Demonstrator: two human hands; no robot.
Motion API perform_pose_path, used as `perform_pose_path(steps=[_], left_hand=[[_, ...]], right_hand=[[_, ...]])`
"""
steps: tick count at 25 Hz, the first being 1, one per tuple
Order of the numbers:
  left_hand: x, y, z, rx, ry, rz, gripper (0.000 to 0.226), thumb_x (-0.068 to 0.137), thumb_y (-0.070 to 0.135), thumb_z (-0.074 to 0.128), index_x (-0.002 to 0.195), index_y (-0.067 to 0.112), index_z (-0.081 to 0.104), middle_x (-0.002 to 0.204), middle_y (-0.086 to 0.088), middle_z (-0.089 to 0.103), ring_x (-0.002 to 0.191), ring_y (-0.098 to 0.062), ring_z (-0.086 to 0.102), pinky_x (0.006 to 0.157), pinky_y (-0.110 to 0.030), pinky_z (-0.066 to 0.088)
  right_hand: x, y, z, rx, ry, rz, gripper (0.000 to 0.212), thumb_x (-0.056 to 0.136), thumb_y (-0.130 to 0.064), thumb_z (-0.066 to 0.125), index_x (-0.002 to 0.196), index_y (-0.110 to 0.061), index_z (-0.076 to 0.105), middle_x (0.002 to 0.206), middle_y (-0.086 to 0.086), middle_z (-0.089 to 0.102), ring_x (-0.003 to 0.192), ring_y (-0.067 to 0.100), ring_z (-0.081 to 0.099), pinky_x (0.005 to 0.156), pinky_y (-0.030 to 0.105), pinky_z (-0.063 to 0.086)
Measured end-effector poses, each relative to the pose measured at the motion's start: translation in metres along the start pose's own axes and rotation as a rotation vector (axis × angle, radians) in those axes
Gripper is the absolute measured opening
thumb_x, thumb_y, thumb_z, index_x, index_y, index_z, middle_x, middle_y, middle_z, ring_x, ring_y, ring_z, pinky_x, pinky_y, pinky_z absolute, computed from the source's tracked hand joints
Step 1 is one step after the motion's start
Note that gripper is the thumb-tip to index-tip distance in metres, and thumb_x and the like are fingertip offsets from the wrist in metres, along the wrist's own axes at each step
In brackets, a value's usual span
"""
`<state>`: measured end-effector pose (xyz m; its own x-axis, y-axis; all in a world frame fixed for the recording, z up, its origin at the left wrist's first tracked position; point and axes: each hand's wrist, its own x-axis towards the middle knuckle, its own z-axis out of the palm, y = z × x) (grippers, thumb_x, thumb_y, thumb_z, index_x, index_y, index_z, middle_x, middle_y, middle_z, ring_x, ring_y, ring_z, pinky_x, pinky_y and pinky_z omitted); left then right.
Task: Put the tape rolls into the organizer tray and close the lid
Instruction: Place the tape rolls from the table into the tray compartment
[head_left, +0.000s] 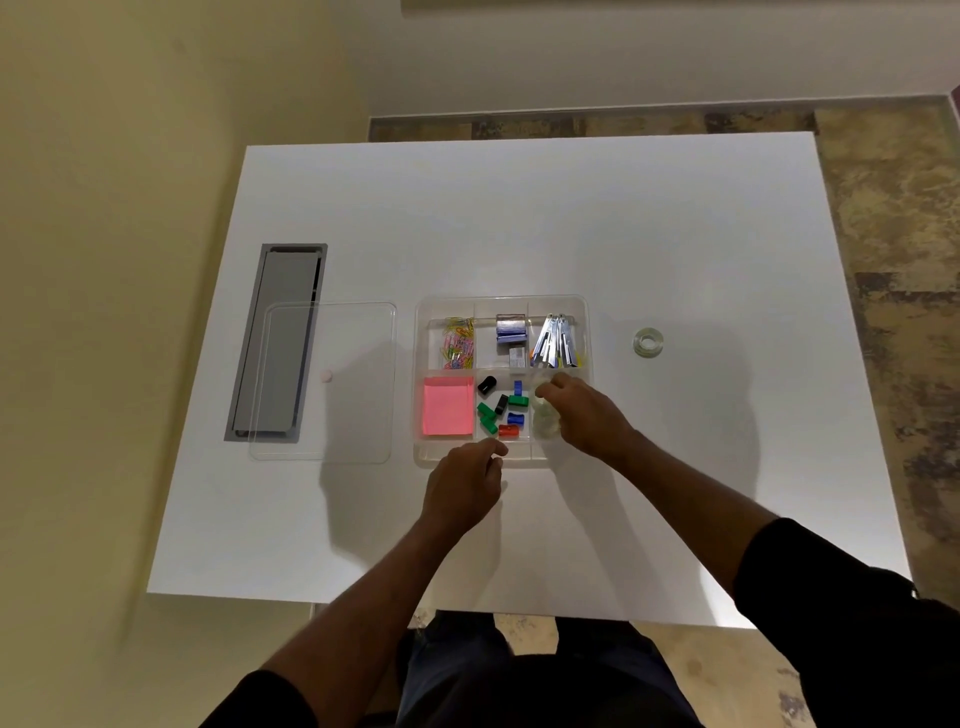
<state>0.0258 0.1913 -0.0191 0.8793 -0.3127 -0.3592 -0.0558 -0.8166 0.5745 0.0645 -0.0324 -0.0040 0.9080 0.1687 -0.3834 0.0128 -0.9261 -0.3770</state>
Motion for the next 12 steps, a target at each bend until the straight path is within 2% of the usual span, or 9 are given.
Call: perform_pose_path(steps=[3,5,7,9,12], left_hand=[[0.001,0.0,-0.001,0.003,-0.012,-0.008,0.027,0.106,0.019,0.061,0.13,0.017,0.073,0.113,-0.008,0.082,0.092,-0.021,0.075,0.081,-0.038,0.064],[0.003,0.0,0.0,0.008,-0.016,-0.011,0.027,0.106,0.02,0.06,0.129,0.018,0.074,0.111,-0.007,0.082,0.091,-0.021,0.074,0.08,-0.038,0.063],[0.005,0.001,0.001,0.023,-0.017,-0.01,0.027,0.106,0.021,0.06,0.128,0.019,0.074,0.109,-0.007,0.082,0.087,-0.019,0.072,0.075,-0.033,0.059],[0.007,0.0,0.003,0.035,-0.017,-0.012,0.027,0.106,0.021,0.06,0.128,0.019,0.074,0.111,-0.007,0.081,0.09,-0.02,0.073,0.077,-0.034,0.06],[0.01,0.003,0.003,0.054,0.002,-0.014,0.026,0.105,0.021,0.06,0.127,0.019,0.075,0.116,-0.005,0.081,0.098,-0.021,0.074,0.082,-0.041,0.064]], right_hand=[[-0.003,0.014,-0.008,0.139,0.084,0.037,0.045,0.093,0.005,0.074,0.136,-0.007,0.068,0.139,0.015,0.067,0.118,0.032,0.071,0.097,0.035,0.061],[-0.005,0.029,-0.015,0.255,0.206,0.101,0.04,0.092,0.013,0.069,0.129,-0.002,0.073,0.127,0.018,0.073,0.106,0.033,0.074,0.092,0.042,0.064],[-0.006,0.051,-0.021,0.372,0.358,0.231,0.034,0.09,0.013,0.072,0.122,0.002,0.076,0.118,0.022,0.074,0.1,0.037,0.075,0.092,0.046,0.062],[-0.006,0.075,-0.028,0.4,0.378,0.407,0.04,0.089,0.005,0.078,0.128,0.001,0.071,0.128,0.024,0.068,0.108,0.039,0.073,0.097,0.047,0.06],[-0.004,0.109,-0.033,0.306,0.186,0.578,0.075,0.084,-0.011,0.088,0.15,-0.007,0.051,0.151,0.024,0.046,0.137,0.045,0.054,0.111,0.052,0.053]])
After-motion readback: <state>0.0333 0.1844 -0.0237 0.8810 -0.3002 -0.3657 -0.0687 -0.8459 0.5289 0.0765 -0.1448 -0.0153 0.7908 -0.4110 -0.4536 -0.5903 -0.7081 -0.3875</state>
